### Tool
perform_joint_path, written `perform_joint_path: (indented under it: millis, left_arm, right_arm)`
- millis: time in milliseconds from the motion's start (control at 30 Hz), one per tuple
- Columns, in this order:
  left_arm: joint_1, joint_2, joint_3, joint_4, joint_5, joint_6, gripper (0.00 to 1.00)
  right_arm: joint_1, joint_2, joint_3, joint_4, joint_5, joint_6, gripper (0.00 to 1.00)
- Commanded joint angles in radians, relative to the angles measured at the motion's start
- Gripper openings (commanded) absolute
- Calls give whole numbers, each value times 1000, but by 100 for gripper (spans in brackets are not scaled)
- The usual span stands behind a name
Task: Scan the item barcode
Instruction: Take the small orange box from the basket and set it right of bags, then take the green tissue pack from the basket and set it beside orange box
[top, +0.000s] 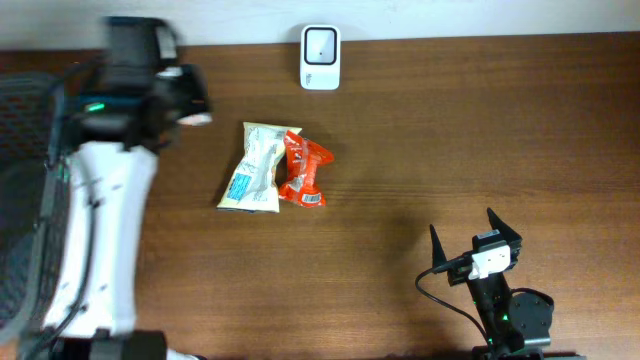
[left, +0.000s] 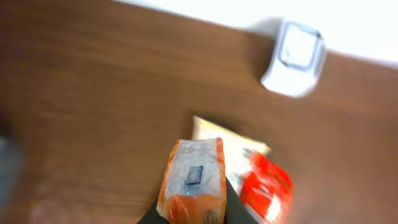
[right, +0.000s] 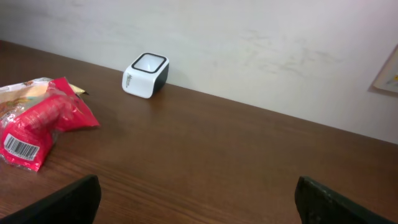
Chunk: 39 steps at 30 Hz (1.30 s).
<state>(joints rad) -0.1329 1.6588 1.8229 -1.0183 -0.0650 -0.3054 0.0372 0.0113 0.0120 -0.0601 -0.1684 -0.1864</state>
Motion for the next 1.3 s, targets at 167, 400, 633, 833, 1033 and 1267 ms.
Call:
perform_joint_path:
  millis: [167, 400, 633, 833, 1033, 1267]
  left_arm:
    - [-359, 306, -7, 20, -9, 31, 0]
    - [-486, 402, -7, 27, -10, 31, 54]
    - [-360, 342, 193, -77, -66, 69, 80]
    - [-77, 134, 396, -188, -220, 68, 82]
    - [373, 128, 382, -300, -212, -73, 82]
    - [637, 220, 381, -327, -186, -76, 82]
  right_arm:
    - [6, -5, -6, -5, 8, 8, 98]
    - [6, -5, -6, -5, 8, 8, 98]
    - [6, -5, -6, -5, 8, 8, 98]
    - [6, -5, -6, -5, 8, 8, 98]
    - [6, -5, -6, -5, 8, 8, 98]
    - [6, -5, -6, -5, 8, 8, 98]
